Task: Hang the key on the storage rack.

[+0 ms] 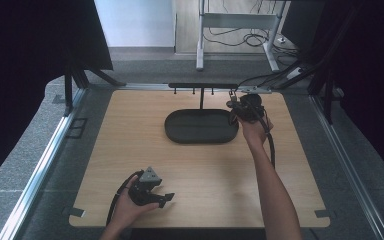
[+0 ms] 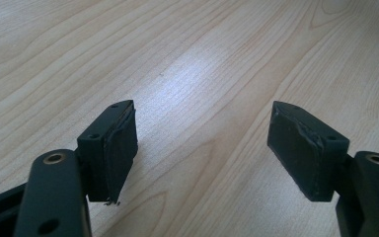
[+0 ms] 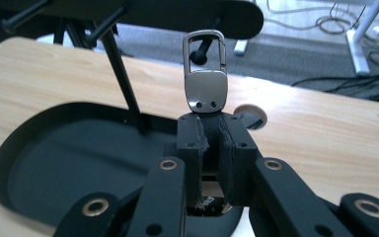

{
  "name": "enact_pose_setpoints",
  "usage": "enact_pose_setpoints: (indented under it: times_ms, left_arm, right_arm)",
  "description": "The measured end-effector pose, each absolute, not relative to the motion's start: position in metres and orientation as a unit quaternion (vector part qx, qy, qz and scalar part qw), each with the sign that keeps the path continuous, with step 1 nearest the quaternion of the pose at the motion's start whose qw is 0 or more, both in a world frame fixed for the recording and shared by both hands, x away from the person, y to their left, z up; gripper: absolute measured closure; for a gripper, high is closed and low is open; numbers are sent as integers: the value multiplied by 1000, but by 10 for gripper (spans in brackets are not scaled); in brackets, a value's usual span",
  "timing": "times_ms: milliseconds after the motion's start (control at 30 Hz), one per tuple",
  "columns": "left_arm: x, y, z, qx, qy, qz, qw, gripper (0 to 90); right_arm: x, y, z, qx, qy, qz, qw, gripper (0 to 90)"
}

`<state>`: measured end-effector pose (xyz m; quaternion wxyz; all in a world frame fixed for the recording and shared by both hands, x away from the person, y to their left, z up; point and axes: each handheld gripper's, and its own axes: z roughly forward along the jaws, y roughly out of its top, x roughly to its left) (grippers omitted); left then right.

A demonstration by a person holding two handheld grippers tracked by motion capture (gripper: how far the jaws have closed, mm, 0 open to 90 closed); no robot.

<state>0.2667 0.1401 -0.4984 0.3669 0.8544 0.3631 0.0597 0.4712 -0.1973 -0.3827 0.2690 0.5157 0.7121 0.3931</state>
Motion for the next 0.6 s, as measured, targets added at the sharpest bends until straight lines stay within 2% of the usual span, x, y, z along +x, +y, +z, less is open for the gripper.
enact_pose_setpoints:
  times_ms: [433, 600]
  left_arm:
    - [267, 141, -499, 854, 364, 60, 366, 281]
    - [267, 140, -500, 856, 363, 60, 364, 281]
  right_arm:
    - [481, -193, -402, 518, 710, 396, 266, 799]
    - [480, -192, -403, 513, 714, 398, 262, 765]
